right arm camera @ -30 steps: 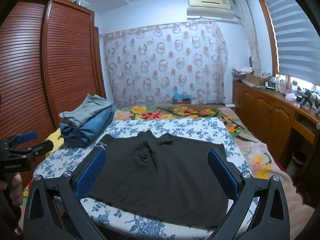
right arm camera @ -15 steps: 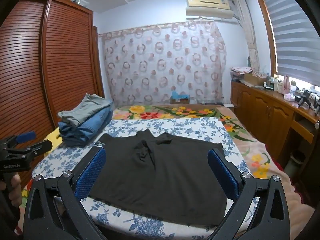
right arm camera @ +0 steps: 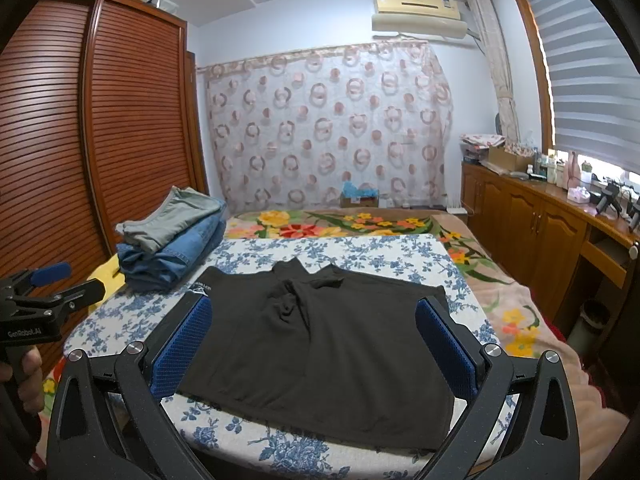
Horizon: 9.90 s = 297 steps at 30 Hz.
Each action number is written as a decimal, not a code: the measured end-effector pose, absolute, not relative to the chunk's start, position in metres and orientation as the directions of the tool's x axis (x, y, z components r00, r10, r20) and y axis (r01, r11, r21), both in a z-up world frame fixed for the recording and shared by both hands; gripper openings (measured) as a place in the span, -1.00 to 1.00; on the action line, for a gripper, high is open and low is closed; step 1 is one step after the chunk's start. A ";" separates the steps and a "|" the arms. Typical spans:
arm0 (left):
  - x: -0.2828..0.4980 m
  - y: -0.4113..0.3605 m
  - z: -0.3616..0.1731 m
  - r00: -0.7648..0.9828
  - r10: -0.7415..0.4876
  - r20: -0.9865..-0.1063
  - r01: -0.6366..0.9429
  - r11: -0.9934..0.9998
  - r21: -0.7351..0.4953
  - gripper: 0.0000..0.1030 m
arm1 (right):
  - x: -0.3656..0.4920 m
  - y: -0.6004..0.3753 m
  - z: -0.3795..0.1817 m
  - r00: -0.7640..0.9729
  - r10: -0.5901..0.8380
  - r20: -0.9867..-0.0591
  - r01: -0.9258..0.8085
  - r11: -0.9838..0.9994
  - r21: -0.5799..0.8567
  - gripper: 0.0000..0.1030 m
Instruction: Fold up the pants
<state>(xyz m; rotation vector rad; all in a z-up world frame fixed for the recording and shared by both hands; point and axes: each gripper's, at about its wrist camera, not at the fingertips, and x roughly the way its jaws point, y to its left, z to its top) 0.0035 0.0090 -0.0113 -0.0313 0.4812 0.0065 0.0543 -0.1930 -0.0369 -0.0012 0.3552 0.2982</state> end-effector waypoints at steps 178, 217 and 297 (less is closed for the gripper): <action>0.091 -0.081 -0.024 0.692 -0.484 -0.535 0.453 0.869 -0.199 -1.00 | 0.115 -0.239 -0.136 0.720 0.219 -0.659 -0.310 0.950 -0.024 0.02; 0.081 0.005 -0.091 0.664 -0.252 -0.704 0.217 0.966 -0.142 0.15 | 0.129 -0.192 -0.120 0.701 0.331 -0.632 -0.411 0.911 0.021 -0.15; 0.095 -0.097 -0.087 0.605 -0.360 -0.710 0.364 0.918 -0.156 0.18 | 0.097 -0.277 -0.115 0.781 0.233 -0.579 -0.290 0.957 -0.005 -1.00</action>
